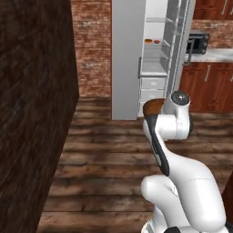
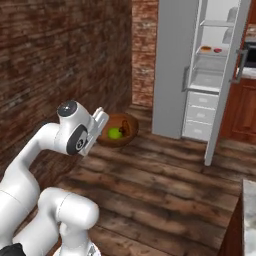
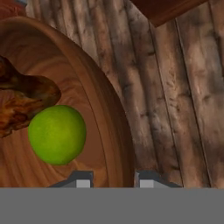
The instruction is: Pick the chicken drumstick and lime from their plates and place them in the bowl. Then put the bowl in the fridge.
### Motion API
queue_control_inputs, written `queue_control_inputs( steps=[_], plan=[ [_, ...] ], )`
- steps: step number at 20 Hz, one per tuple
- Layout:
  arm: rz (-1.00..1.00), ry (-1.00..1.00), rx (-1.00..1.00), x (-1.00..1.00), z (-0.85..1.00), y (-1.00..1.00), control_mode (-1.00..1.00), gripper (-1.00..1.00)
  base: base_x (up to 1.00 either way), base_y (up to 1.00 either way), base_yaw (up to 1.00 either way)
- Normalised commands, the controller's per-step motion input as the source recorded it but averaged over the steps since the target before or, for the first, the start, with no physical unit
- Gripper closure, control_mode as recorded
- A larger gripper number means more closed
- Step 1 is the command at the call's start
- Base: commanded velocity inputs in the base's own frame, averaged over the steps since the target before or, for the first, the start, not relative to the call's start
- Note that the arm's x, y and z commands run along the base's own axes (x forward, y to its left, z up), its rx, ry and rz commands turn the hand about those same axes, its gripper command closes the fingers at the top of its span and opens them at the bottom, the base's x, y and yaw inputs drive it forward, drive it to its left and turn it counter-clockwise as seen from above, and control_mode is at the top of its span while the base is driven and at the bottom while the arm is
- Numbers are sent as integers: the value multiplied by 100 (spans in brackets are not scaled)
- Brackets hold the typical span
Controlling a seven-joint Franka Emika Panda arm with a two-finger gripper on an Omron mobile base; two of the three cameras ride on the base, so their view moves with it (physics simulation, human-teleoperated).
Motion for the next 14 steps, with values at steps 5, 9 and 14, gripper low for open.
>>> queue_control_inputs(
  steps=[5, 9, 14],
  plan=[
    [0, 0, 0, 0, 0, 0, 100, 100, 94, 0, 0],
    [0, 0, 0, 0, 0, 0, 100, 100, 94, -14, 0],
    [0, 0, 0, 0, 0, 0, 100, 100, 91, -22, 0]
  ],
)
